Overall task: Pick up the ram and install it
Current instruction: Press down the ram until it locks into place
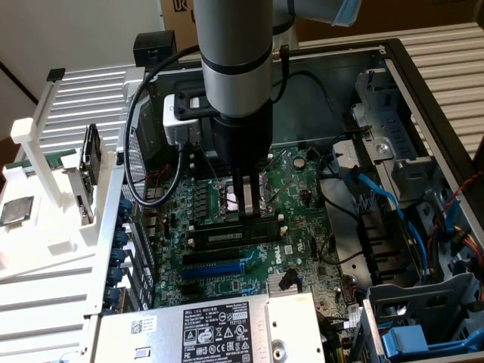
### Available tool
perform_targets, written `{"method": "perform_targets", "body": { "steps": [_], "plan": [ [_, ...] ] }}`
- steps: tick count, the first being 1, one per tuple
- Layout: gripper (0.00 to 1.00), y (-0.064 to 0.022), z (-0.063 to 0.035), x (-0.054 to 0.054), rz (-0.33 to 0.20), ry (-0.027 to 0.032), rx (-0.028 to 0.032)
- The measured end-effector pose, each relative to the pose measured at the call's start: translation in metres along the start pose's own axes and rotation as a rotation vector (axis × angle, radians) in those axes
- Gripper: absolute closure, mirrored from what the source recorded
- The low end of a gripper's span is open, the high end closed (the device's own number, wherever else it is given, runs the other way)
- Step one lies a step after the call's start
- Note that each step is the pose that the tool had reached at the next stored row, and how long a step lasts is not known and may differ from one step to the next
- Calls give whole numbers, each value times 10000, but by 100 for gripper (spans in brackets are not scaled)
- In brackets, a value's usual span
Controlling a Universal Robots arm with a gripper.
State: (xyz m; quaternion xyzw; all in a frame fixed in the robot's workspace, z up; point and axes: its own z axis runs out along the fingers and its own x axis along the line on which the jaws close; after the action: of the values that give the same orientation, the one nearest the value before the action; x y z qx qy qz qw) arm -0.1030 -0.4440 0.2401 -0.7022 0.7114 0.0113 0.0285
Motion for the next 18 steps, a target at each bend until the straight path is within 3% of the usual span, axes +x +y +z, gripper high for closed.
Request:
{"method": "perform_targets", "body": {
  "steps": [4, 8, 10, 18],
  "plan": [
    [89, 9, 0, -6, 13, -1, -54],
    [89, 10, 1, -22, 46, 1, -289],
    [89, 10, 2, -34, 57, 3, -370],
    [89, 15, 34, -41, 65, 2, -393]
  ]
}}
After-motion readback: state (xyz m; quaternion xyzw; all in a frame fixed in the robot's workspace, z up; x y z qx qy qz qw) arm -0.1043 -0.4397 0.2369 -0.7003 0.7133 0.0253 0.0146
